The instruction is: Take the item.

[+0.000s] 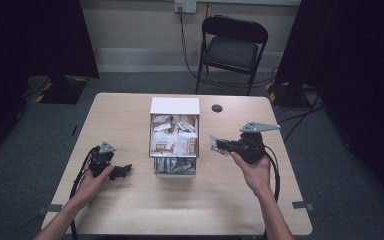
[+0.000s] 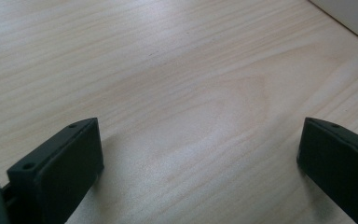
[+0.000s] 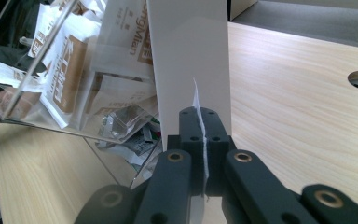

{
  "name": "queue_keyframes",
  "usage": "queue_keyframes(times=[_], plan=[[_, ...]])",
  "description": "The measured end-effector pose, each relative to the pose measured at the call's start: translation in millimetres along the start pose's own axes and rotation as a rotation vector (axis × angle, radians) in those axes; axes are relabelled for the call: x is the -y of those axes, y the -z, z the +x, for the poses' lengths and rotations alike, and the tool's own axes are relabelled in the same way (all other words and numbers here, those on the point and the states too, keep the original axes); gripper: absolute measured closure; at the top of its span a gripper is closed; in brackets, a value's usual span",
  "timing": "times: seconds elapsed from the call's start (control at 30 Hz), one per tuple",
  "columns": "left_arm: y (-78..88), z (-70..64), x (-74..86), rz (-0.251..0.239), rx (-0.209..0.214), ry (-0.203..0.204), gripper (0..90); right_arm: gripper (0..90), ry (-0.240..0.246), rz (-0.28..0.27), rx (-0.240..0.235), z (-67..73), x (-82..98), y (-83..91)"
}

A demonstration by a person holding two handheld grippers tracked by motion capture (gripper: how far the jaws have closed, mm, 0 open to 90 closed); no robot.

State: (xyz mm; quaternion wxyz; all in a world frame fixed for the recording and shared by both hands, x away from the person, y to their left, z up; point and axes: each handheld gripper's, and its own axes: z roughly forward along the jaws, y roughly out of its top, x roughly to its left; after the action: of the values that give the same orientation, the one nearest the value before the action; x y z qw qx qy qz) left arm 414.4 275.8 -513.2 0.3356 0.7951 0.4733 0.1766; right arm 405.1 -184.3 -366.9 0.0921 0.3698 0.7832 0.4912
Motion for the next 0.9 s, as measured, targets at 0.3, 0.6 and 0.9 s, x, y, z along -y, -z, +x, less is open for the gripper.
queue_keyframes(times=[0.3,0.6,0.9], plan=[[0.0,0.0,0.0,0.0,0.0,-0.001,0.0,89.7,-0.019,0.023,0.002,-8.3,9.6,-11.3],[0.0,0.0,0.0,0.0,0.0,-0.001,0.0,89.8,-0.013,0.056,0.008,-10.3,15.2,-24.2],[0.0,0.0,0.0,0.0,0.0,-0.001,0.0,89.7,-0.025,0.098,0.01,-15.1,25.4,-39.1]])
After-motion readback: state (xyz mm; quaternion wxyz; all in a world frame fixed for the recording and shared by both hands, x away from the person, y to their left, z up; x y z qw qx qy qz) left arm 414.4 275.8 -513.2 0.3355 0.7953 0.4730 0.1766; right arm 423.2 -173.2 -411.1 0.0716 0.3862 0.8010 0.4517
